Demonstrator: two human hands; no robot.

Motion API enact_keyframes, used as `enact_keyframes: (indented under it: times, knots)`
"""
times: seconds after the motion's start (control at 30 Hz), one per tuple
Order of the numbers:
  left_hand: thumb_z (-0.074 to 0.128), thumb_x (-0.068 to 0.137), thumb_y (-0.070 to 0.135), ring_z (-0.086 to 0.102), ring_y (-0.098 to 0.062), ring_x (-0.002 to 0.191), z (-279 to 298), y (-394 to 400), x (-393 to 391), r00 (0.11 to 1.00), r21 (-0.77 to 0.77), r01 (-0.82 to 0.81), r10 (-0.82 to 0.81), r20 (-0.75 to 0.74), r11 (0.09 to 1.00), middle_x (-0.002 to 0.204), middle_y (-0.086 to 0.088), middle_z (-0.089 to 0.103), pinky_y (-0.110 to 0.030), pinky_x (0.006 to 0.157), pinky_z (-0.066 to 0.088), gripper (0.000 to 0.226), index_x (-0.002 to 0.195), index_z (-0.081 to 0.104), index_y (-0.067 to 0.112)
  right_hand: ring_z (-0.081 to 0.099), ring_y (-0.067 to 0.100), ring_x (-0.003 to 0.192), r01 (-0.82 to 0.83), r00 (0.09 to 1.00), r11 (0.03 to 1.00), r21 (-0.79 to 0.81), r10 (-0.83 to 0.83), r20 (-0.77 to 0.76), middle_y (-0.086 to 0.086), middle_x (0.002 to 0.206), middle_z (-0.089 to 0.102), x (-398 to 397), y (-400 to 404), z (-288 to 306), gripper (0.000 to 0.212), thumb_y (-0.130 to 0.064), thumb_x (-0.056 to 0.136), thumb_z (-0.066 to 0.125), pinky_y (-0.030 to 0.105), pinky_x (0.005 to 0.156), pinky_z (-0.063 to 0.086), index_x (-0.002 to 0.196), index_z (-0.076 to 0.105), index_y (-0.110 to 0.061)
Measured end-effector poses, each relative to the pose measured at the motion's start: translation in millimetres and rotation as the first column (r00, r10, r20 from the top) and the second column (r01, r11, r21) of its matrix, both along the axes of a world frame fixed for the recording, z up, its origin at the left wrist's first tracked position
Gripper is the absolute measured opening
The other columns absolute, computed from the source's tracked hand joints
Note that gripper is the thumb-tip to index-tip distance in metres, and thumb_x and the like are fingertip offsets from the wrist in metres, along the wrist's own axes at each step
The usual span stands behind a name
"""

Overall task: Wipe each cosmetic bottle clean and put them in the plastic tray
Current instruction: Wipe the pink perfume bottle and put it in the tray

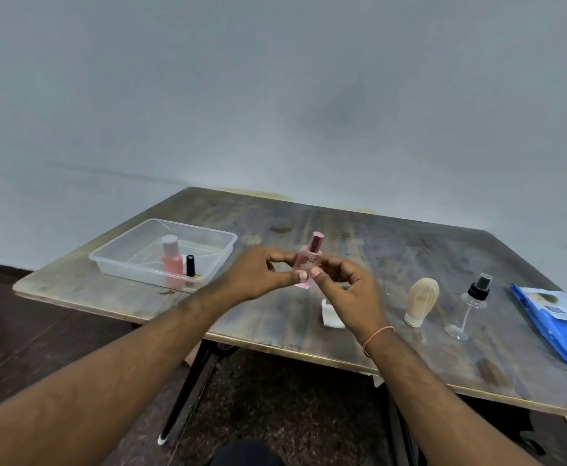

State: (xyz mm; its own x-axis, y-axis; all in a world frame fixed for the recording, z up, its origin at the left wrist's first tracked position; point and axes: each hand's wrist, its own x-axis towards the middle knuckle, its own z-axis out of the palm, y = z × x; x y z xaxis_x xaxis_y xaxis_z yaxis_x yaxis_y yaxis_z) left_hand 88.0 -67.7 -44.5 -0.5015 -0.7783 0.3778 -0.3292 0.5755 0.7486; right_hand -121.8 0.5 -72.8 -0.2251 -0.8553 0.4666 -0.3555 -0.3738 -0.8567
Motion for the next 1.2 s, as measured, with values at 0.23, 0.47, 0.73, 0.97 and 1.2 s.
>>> enact_keyframes:
  times: [0.23, 0.47, 0.73, 0.97, 1.2]
  knots:
    - [0.089, 0.087, 0.044, 0.061, 0.006, 0.064, 62.9, -16.1, 78.6, 0.988, -0.093, -0.101, 0.111, 0.107, 0.991, 0.089, 0.026, 0.077, -0.016, 0.066, 0.044, 0.034, 0.120, 0.083, 0.043, 0.078, 0.005, 0.096, -0.119, 0.992, 0.993, -0.003, 0.119, -0.040, -0.009, 0.097, 0.083, 62.2, -31.2, 51.8, 0.026, -0.029, 0.091, 0.086, 0.023, 0.086, 0.062, 0.117, 0.081, -0.026]
    - [0.083, 0.094, 0.042, 0.065, 0.016, 0.071, 108.4, -28.2, 166.9, 0.950, -0.156, -0.193, 0.225, 0.215, 0.969, 0.098, 0.022, 0.079, -0.012, 0.070, 0.044, 0.029, 0.123, 0.083, 0.037, 0.076, 0.004, 0.095, -0.225, 0.959, 0.973, 0.043, 0.229, -0.165, -0.010, 0.094, 0.083, 142.1, -66.8, 102.5, 0.029, -0.047, 0.094, 0.076, 0.025, 0.085, 0.058, 0.118, 0.080, -0.032]
    - [0.082, 0.097, 0.033, 0.065, 0.012, 0.070, 105.0, -47.7, 240.1, 0.902, -0.192, -0.268, 0.316, 0.295, 0.944, 0.098, 0.008, 0.081, -0.002, 0.070, 0.045, 0.020, 0.117, 0.085, 0.031, 0.071, 0.001, 0.098, -0.230, 0.837, 0.967, 0.109, 0.253, -0.485, -0.018, 0.099, 0.080, 210.1, -100.4, 132.8, 0.034, -0.060, 0.090, 0.074, 0.027, 0.088, 0.057, 0.116, 0.079, -0.039]
    - [0.085, 0.093, 0.041, 0.074, 0.001, 0.091, 66.9, -69.0, 265.2, 0.859, -0.180, -0.322, 0.367, 0.357, 0.929, 0.092, 0.015, 0.082, -0.032, 0.092, 0.058, 0.011, 0.102, 0.082, 0.046, 0.064, 0.012, 0.123, -0.174, 0.663, 0.967, 0.187, 0.255, -0.703, -0.012, 0.130, 0.073, 242.2, -126.3, 125.2, 0.038, -0.060, 0.089, 0.076, 0.031, 0.099, 0.051, 0.117, 0.080, -0.035]
    - [0.079, 0.091, 0.053, 0.072, -0.012, 0.100, 31.2, -85.5, 264.5, 0.822, -0.178, -0.292, 0.342, 0.456, 0.940, 0.097, 0.008, 0.080, -0.038, 0.094, 0.057, 0.031, 0.105, 0.084, 0.027, 0.071, 0.020, 0.100, -0.033, 0.557, 0.953, 0.301, 0.268, -0.786, -0.006, 0.102, 0.078, 256.8, -147.6, 97.8, 0.026, -0.059, 0.085, 0.076, 0.037, 0.089, 0.060, 0.096, 0.081, -0.035]
